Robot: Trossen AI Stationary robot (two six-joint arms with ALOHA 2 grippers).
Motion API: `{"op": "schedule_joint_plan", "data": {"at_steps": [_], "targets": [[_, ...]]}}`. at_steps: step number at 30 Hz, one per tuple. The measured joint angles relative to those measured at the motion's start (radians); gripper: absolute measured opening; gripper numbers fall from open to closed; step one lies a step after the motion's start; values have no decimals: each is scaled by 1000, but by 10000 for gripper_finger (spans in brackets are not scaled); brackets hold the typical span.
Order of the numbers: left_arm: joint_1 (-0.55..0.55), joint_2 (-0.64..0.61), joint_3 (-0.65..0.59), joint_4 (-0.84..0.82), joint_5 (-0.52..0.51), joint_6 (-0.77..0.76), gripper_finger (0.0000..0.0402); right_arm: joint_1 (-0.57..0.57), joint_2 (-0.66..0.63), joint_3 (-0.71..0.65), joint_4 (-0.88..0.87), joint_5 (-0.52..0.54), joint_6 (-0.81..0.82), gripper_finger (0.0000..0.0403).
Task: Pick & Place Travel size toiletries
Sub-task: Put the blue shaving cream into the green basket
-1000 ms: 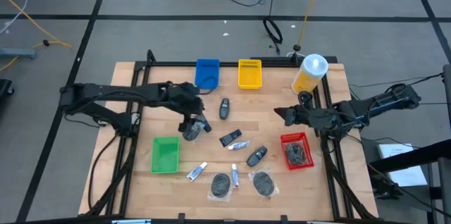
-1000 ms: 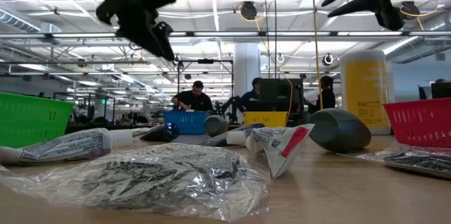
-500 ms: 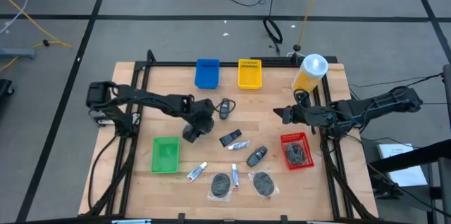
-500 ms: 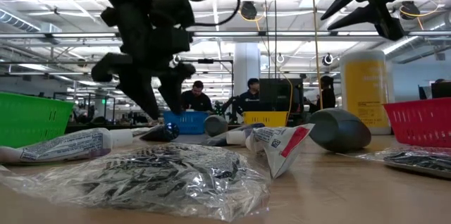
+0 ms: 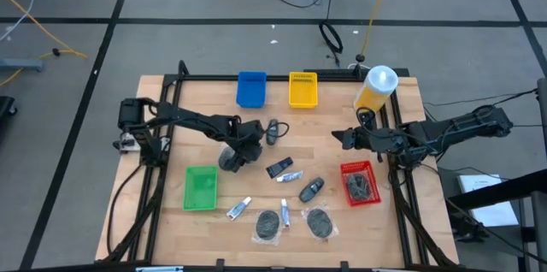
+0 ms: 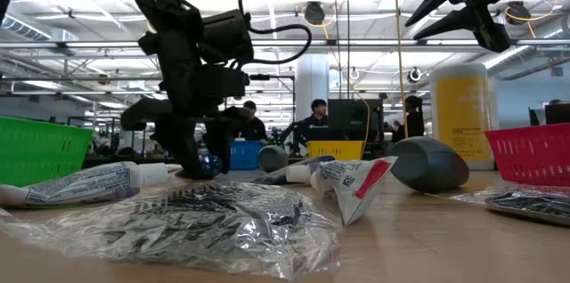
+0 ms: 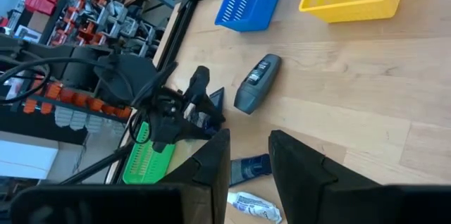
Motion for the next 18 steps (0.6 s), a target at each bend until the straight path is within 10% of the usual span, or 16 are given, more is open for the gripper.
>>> {"op": "schedule_joint_plan", "data": {"at_steps": [10, 18], "targets": [[-3, -29, -7, 26, -18, 22, 112, 0, 0, 0, 0, 1, -1, 91], [-3, -133, -7, 31, -71, -193, 118, -6, 0, 0, 1, 5, -10, 91]]}}
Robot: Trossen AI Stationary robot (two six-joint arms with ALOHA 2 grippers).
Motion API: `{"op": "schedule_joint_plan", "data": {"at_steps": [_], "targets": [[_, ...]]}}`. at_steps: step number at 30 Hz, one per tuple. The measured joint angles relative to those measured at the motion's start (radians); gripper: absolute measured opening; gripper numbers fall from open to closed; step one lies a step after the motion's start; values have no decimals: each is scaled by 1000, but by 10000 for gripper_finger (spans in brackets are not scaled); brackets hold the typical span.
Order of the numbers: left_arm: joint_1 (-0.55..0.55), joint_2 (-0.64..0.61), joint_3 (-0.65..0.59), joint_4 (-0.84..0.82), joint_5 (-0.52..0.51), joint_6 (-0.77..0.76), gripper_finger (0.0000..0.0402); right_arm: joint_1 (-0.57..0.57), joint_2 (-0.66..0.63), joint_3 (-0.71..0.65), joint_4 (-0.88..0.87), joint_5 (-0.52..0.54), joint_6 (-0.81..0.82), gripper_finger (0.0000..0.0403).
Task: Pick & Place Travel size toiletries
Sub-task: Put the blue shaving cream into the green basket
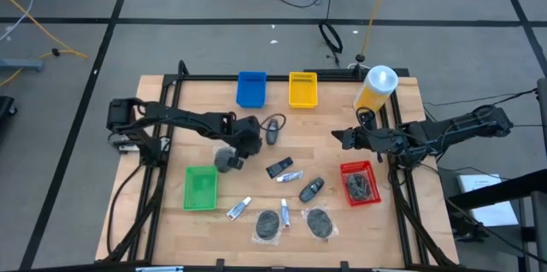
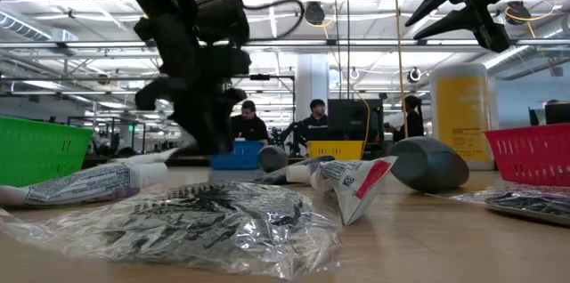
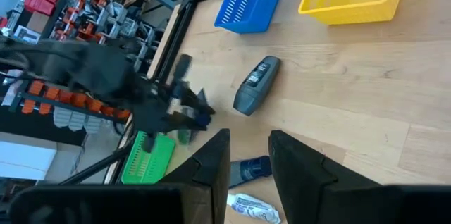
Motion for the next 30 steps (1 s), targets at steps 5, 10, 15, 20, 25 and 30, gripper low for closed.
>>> {"op": "schedule_joint_plan", "data": {"at_steps": [5, 10, 15, 20, 25, 30], "targets": [[0, -107, 0, -28, 7, -242, 141, -29, 1, 0, 21, 0, -36, 91], [0, -238, 0, -108, 8, -517, 113, -64, 1, 0, 72, -3, -86, 91], [-11, -357, 1, -272, 9, -876, 113, -86, 2, 0, 112, -3, -133, 91], [-57, -453, 1, -443, 5, -1180, 126, -113, 4, 0, 112, -4, -151, 91], [-146, -504, 1, -641, -66, -1493, 131, -134, 7, 0, 112, -4, -159, 91], [-256, -508, 1, -697, -116, -1714, 113, -151, 30, 0, 138, -4, -196, 91]]}}
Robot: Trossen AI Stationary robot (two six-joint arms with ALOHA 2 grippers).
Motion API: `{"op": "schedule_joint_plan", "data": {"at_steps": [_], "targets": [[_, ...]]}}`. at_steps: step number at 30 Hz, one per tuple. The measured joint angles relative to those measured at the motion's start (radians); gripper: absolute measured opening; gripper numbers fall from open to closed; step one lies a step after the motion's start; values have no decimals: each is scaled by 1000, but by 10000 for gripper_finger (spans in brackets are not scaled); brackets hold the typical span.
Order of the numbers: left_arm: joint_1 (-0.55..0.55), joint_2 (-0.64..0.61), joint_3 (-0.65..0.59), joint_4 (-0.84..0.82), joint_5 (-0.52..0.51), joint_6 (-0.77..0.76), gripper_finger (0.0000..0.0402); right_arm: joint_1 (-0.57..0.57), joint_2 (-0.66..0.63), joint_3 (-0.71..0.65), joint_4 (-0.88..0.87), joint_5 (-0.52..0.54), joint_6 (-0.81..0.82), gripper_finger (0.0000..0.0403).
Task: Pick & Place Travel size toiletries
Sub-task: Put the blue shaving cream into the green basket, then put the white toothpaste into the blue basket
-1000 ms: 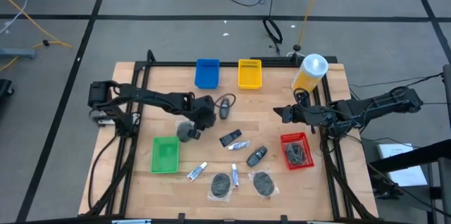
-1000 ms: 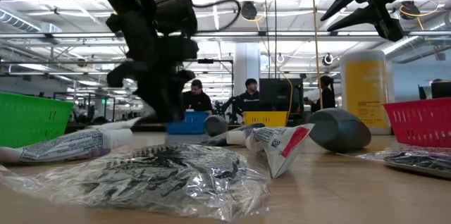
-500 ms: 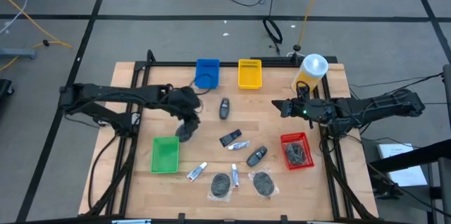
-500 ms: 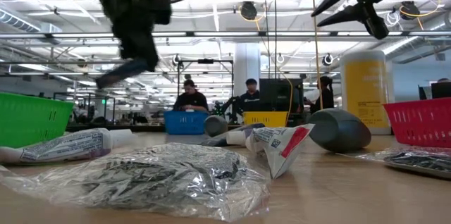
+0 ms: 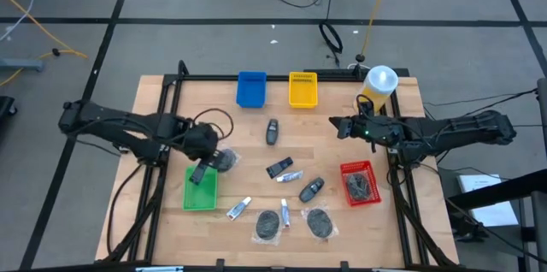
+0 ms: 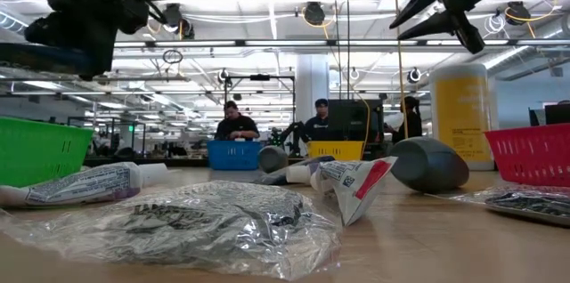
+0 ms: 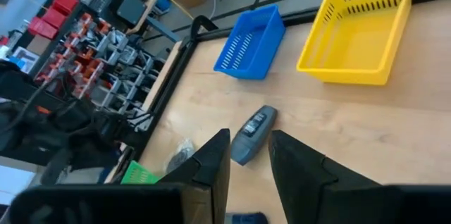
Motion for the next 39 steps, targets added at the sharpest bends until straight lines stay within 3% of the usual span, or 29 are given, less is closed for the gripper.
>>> {"op": "schedule_joint_plan", "data": {"at_steps": [6, 12, 19, 25, 32, 39], "targets": [[-96, 35, -19, 9, -52, -180, 123, -21, 61, 0, 106, -5, -111, 91], [-162, 49, -115, 129, -31, -307, 123, -41, 117, 0, 203, -127, -216, 91], [-184, 49, -207, 242, -31, -411, 115, -42, 160, 0, 221, -186, -223, 91], [-203, 49, -266, 246, -28, -515, 159, -44, 185, 0, 221, -274, -262, 91], [-202, 49, -273, 248, 3, -484, 167, -44, 218, 0, 236, -469, -468, 91], [-180, 29, -270, 244, 103, -398, 169, -43, 316, 0, 402, -656, -656, 91]]}}
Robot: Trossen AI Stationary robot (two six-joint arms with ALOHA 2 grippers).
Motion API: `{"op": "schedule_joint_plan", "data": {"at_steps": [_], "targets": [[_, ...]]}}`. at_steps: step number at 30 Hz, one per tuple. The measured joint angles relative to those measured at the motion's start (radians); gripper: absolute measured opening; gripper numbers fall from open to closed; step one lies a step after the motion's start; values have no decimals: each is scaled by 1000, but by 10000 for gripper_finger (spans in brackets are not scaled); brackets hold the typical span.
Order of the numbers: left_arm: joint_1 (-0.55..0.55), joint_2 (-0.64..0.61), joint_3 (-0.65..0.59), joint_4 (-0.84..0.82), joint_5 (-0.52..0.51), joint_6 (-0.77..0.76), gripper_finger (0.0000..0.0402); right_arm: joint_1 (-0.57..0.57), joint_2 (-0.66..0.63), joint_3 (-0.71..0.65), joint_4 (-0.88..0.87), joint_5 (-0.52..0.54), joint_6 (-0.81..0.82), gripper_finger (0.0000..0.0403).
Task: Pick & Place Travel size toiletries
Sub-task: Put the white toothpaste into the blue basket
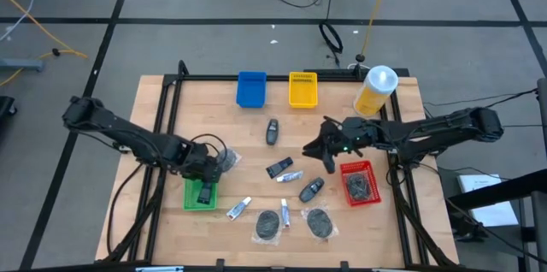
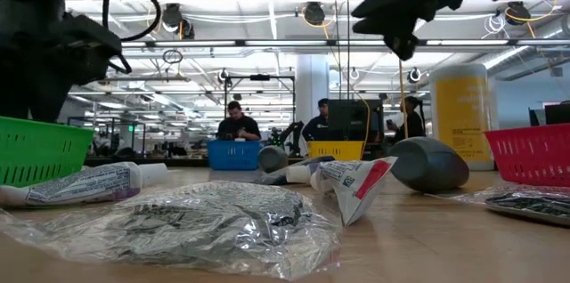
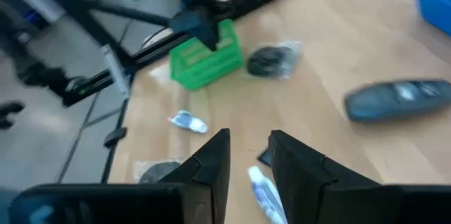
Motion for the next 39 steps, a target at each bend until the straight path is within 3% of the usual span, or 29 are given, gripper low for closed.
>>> {"op": "schedule_joint_plan", "data": {"at_steps": [4, 17, 26, 39], "targets": [[13, -33, 26, -2, -3, 74, 169, 0, 65, 0, 48, -48, -63, 102], [112, -170, 116, -2, -223, 378, 170, 0, 266, 0, 26, -133, -236, 182], [185, -186, 122, 61, -275, 575, 170, 0, 391, 0, 28, -137, -291, 185], [255, -171, 122, 155, -299, 665, 170, 6, 552, 1, 126, -165, -228, 185]]}}
